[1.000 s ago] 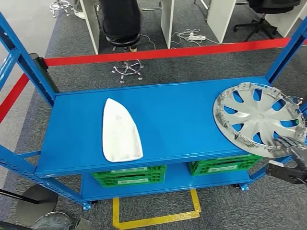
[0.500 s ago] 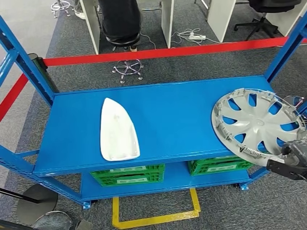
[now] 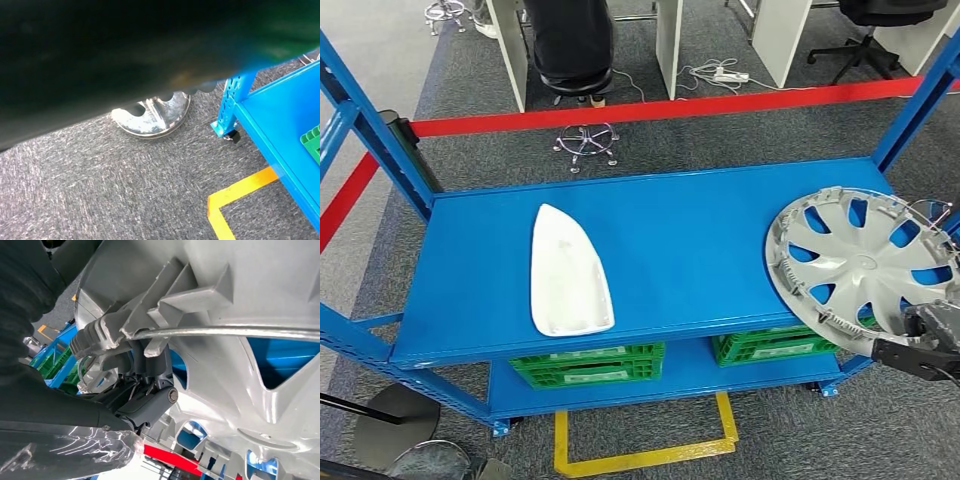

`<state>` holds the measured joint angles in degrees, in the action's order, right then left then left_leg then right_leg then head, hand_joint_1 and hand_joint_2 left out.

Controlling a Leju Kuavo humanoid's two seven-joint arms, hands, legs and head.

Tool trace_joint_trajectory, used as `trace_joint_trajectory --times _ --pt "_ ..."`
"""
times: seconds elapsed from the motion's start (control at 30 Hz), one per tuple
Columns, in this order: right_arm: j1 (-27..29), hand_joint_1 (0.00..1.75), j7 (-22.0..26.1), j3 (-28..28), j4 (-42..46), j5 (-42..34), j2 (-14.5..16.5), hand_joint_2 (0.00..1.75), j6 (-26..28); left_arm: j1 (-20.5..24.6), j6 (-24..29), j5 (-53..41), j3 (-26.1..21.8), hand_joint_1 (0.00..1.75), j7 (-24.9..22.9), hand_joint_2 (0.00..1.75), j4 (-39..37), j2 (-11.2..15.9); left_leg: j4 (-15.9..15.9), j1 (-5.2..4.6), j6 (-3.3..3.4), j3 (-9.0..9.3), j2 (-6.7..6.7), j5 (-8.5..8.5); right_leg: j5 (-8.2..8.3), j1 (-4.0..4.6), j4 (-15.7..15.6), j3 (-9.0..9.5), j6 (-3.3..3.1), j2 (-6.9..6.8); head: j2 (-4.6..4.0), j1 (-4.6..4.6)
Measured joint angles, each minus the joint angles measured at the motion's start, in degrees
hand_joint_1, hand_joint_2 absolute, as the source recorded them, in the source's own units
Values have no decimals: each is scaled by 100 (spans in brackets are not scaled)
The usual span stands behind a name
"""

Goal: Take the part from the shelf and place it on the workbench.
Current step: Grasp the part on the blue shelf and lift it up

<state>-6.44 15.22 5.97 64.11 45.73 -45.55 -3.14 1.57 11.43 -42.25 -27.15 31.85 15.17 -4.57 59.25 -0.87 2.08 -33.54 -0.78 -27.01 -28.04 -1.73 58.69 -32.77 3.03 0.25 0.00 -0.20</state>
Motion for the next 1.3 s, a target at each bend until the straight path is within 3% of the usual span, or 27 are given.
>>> trace_joint_trajectory --times 0.4,0.63,1.3 --pt "-51 175 -157 136 66 367 49 175 574 -5 3 11 -4 0 0 0 0 -19 0 0 0 -5 -1 1 3 0 0 0 -2 -2 0 1" --pt "-164 175 -265 152 361 807 221 175 1294 -7 -1 10 -8 0 -2 0 0 -39 0 1 0 -9 3 1 7 1 1 -8 -4 10 0 1" --pt "-452 175 -143 568 1882 666 983 175 1499 -22 -32 -5 -17 0 -15 0 0 -132 -1 3 -2 -13 3 2 7 3 2 -11 -4 9 0 1"
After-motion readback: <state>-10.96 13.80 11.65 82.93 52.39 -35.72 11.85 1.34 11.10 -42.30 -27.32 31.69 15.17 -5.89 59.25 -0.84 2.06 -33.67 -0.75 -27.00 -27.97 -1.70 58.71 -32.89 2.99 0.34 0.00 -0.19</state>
